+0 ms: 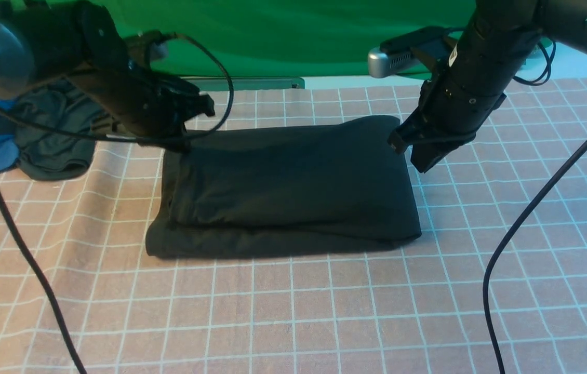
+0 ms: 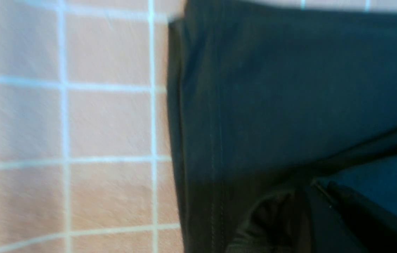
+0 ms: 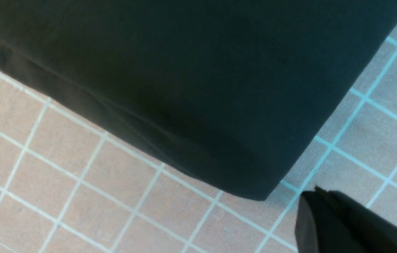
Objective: Fold a long-sleeved shirt over a pink coffee tablecloth.
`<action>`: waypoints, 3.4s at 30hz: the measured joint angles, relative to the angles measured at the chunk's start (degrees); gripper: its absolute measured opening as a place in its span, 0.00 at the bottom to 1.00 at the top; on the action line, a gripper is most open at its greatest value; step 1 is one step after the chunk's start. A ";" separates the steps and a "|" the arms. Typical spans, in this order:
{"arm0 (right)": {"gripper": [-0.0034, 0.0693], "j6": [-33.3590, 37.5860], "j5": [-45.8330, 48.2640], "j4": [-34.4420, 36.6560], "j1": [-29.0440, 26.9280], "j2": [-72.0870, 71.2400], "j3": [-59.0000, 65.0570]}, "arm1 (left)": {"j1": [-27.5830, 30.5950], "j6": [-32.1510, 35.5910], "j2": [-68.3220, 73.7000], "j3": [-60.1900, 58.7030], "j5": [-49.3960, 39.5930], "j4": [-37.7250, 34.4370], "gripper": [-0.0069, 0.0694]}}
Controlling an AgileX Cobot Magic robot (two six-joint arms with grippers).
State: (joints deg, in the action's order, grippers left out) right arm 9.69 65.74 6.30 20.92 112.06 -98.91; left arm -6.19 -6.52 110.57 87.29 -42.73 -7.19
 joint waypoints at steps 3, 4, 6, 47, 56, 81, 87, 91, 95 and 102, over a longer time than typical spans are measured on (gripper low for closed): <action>0.10 0.00 -0.21 0.00 0.00 0.00 0.00 | 0.30 -0.63 -0.23 0.37 1.16 1.74 0.11; 0.10 0.00 -0.26 0.00 0.00 0.00 0.00 | 0.45 -0.68 -0.06 0.37 1.50 2.51 0.11; 0.10 0.00 -0.26 0.00 0.00 0.00 0.00 | 0.57 -0.71 0.28 0.37 2.13 3.56 0.11; 0.14 1.53 -1.94 -0.01 -1.98 0.06 0.00 | 1.83 -3.44 -9.50 -22.96 1.12 -3.35 0.78; 0.22 1.53 -1.94 -0.04 -2.17 1.37 0.00 | 1.83 5.52 -4.71 -23.06 0.99 -7.65 0.62; 0.84 -0.49 1.39 7.38 -2.23 11.60 0.00 | 1.74 6.52 -10.36 -23.11 -0.95 -5.69 0.13; 0.72 0.02 1.84 8.48 -2.23 13.93 0.00 | 1.74 6.52 -10.36 -23.11 -0.96 -5.64 0.13; 0.36 2.52 2.95 9.81 -2.23 14.08 0.00 | 1.74 5.93 -10.36 -23.11 -0.96 -5.69 0.13; 0.16 3.16 3.05 9.48 -2.28 13.96 -0.05 | 1.74 4.11 -10.75 -23.11 -1.53 -5.69 0.13; 0.16 1.92 2.76 7.90 -2.28 4.94 4.88 | 1.74 1.78 -17.77 -23.86 -6.04 -8.29 0.13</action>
State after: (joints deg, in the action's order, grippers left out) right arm 11.61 68.51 14.20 18.65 117.00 -94.03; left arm -4.45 -4.74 92.80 63.43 -48.78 -15.48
